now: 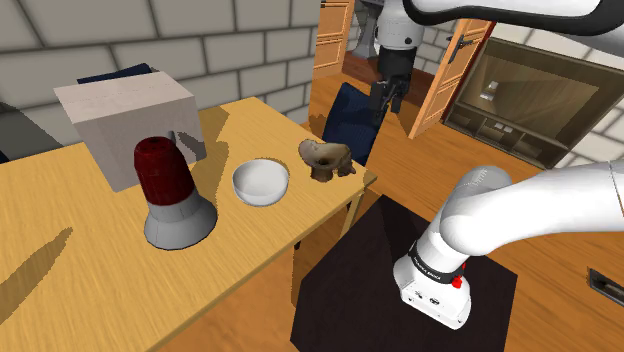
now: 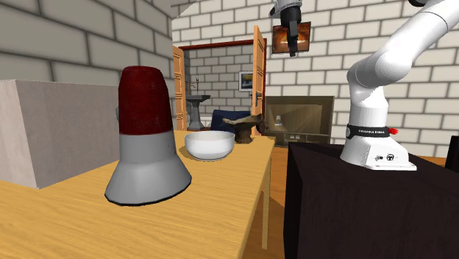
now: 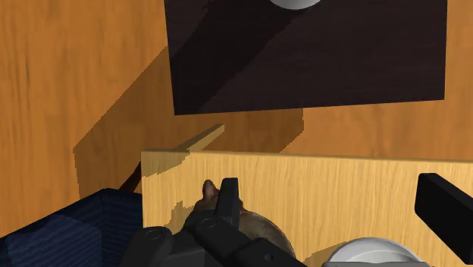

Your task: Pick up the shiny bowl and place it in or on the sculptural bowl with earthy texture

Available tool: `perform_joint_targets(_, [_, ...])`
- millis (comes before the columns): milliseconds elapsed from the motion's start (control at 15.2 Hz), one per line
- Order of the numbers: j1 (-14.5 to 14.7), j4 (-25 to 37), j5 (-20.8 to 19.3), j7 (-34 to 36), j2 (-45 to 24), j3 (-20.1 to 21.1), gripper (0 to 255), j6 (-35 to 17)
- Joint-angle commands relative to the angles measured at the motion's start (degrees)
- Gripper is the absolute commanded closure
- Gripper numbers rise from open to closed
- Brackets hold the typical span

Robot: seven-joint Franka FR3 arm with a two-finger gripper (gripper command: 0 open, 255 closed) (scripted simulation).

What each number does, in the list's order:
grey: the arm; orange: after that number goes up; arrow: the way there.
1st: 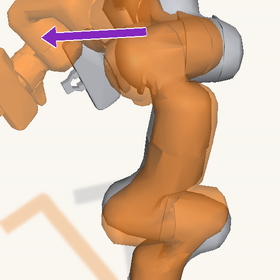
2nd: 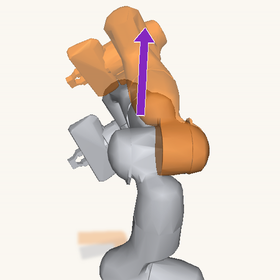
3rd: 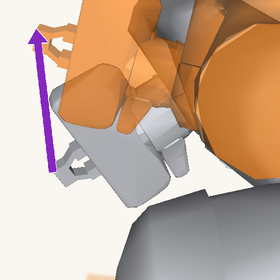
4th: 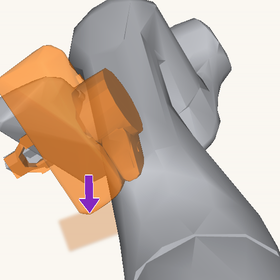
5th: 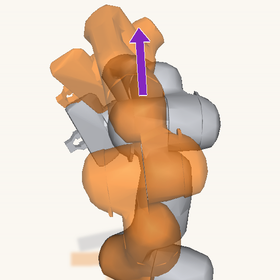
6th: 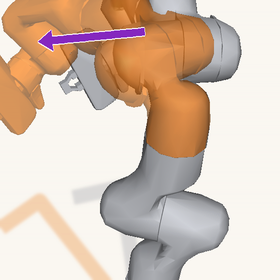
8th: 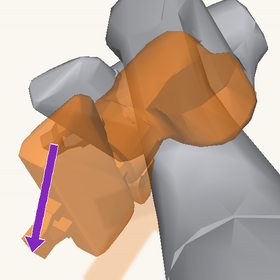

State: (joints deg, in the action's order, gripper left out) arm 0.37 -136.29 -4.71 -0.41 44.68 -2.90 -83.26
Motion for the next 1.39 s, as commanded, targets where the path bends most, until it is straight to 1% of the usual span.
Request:
perform_joint_targets(0, [0.0,0.0,0.0,0.0,0.0,0.0,0,0.0])
perform_joint_targets(330, [0.5,-3.0,0.9,0.6,-6.6,-0.4,0,-10.6])
perform_joint_targets(660, [1.2,-3.9,1.9,0.9,-15.0,-0.7,0,-20.9])
perform_joint_targets(990, [1.9,-2.6,3.2,0.8,-24.8,-0.9,0,-30.5])
perform_joint_targets(1320, [2.6,0.8,4.8,0.3,-35.3,-1.0,0,-38.7])
